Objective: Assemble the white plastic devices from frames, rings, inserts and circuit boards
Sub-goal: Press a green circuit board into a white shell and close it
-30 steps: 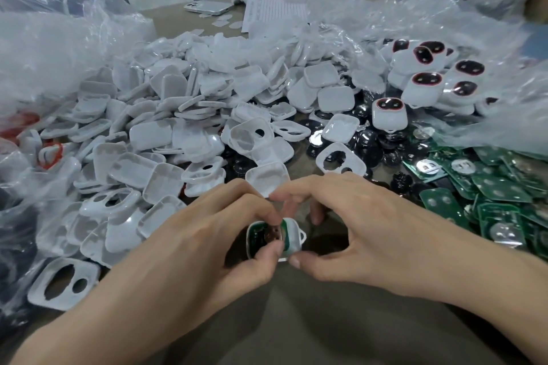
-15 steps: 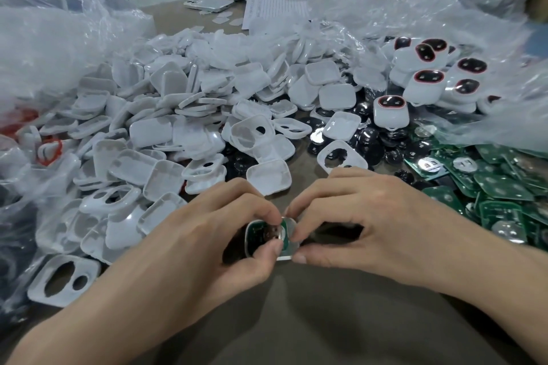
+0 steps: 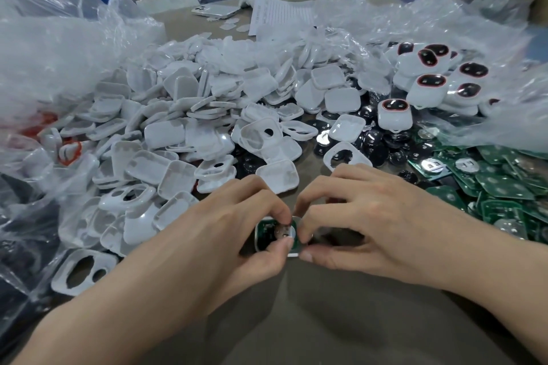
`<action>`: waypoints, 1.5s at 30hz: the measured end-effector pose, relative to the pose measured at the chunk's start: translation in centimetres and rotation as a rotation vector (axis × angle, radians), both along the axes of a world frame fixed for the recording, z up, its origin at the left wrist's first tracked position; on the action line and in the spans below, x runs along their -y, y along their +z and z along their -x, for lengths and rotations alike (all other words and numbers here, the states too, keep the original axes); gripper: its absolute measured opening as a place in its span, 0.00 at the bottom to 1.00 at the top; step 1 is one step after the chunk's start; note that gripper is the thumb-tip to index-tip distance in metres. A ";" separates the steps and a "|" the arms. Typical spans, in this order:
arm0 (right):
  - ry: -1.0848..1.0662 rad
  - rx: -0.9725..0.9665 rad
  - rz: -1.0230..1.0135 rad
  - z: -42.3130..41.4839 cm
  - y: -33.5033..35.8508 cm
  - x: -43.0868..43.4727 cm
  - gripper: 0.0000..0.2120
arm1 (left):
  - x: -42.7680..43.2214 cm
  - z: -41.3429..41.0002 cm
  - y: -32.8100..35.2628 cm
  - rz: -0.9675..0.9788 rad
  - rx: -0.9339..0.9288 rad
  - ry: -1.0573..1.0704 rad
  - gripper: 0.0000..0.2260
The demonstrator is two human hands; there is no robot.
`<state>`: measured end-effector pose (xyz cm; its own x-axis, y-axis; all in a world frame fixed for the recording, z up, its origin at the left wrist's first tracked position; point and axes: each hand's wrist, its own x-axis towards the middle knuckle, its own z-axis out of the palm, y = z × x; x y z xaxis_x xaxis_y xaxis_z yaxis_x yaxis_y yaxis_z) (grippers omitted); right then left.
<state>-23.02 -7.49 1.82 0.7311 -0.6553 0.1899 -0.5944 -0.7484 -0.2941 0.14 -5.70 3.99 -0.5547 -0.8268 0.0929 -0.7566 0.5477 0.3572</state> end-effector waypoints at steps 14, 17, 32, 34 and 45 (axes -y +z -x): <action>-0.141 0.165 -0.234 0.2 -0.1 0.1 0.20 | 0.0 -1.1 -1.4 -0.057 -0.171 0.026 0.09; -0.144 0.157 -0.234 0.3 -0.1 0.0 0.19 | -0.4 -1.3 -1.3 0.003 -0.207 0.010 0.08; -0.139 0.143 -0.218 0.2 -0.3 0.0 0.18 | -1.0 -0.9 -1.5 0.396 0.075 -0.181 0.09; -0.140 0.151 -0.210 0.2 -0.3 0.1 0.17 | -0.9 -0.8 -1.6 0.388 0.073 -0.185 0.08; -0.142 0.054 -0.177 0.0 -0.4 0.0 0.24 | -0.7 -0.7 -2.0 0.335 -0.004 -0.152 0.10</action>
